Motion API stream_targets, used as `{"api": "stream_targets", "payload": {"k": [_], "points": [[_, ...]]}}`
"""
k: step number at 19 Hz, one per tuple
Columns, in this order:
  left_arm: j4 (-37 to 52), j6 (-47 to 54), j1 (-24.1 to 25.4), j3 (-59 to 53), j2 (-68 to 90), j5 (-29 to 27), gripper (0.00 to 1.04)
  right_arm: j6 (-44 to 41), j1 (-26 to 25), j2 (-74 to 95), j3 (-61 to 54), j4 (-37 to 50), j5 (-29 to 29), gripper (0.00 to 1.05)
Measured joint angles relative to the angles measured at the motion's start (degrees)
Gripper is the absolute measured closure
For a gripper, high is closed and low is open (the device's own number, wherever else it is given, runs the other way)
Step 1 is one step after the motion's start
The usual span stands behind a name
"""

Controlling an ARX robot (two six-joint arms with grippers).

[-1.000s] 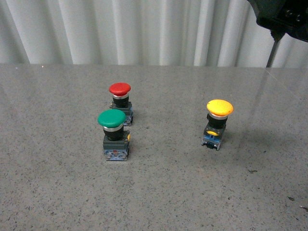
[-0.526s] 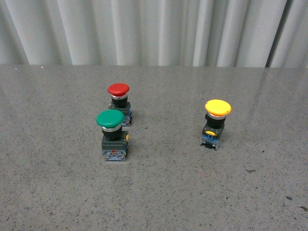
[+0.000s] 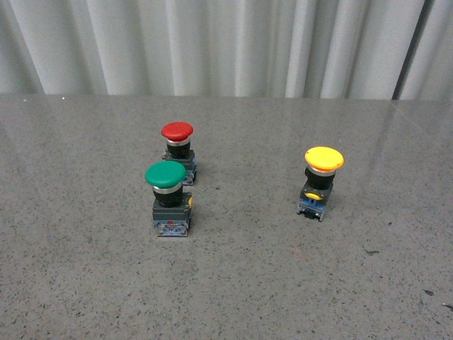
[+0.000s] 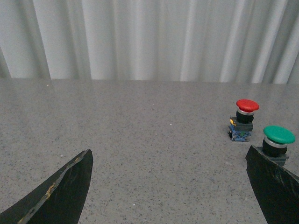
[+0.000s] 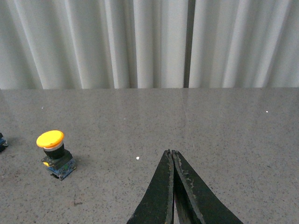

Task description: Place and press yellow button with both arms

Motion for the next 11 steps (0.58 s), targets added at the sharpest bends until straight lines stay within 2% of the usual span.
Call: {"api": "stream_targets", "payload": {"k": [10, 11], "points": [[0.0, 0.0, 0.0, 0.0, 0.0, 0.0, 0.07, -0.22, 0.0, -8.37, -3.78, -4.09, 0.0, 1.03], [0.0, 0.0, 0.0, 0.0, 0.0, 0.0, 0.07, -0.22, 0.0, -11.96, -3.74, -9.64, 0.0, 1.03]]}}
